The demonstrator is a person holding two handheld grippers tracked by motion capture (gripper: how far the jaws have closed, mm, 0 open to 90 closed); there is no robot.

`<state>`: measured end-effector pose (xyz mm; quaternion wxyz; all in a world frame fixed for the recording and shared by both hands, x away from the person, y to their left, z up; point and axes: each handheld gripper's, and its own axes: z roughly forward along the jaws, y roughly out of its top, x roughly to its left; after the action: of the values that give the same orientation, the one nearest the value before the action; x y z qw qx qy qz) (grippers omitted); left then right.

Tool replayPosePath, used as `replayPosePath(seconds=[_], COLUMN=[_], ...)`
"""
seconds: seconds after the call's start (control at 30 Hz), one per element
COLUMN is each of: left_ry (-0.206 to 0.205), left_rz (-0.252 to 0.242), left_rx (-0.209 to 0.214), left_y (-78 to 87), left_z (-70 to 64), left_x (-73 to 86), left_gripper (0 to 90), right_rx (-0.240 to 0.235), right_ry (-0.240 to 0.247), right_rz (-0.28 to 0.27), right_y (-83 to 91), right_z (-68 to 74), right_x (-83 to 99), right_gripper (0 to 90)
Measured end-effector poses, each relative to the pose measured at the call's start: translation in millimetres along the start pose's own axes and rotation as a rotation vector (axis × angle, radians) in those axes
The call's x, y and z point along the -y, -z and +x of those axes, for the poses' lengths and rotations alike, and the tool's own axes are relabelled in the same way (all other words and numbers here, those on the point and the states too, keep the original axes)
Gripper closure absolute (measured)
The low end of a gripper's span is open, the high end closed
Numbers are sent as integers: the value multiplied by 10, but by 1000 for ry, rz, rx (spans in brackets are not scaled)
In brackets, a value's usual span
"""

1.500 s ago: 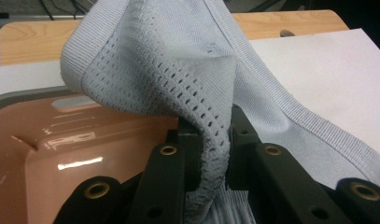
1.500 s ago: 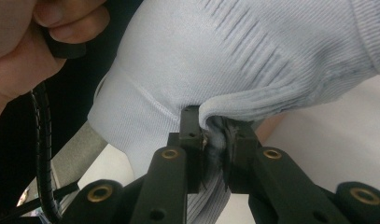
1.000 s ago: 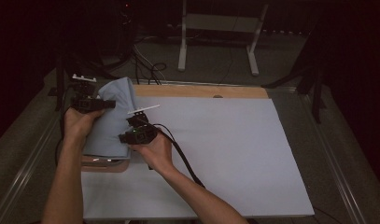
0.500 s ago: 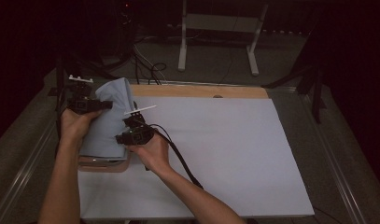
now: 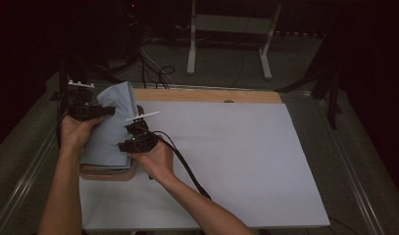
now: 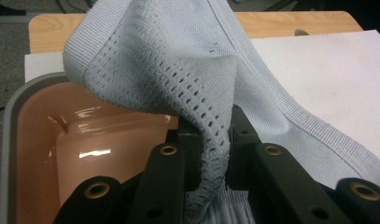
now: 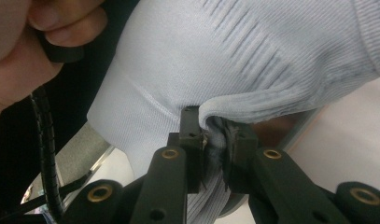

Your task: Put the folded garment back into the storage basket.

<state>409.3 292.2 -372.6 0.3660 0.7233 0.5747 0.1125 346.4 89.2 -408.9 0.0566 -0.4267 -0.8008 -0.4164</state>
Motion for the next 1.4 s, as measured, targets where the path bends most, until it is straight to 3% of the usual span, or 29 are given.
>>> replayPosePath(seconds=[1.4], left_ry=[23], left_rz=[-4], left_rx=[-36], left_y=[-78], left_z=[109], left_x=[34], left_gripper=[807], right_rx=[27], right_ry=[-20], right_rz=[23], right_y=[-222], right_z=[-96], right_x=[-4], right_gripper=[803])
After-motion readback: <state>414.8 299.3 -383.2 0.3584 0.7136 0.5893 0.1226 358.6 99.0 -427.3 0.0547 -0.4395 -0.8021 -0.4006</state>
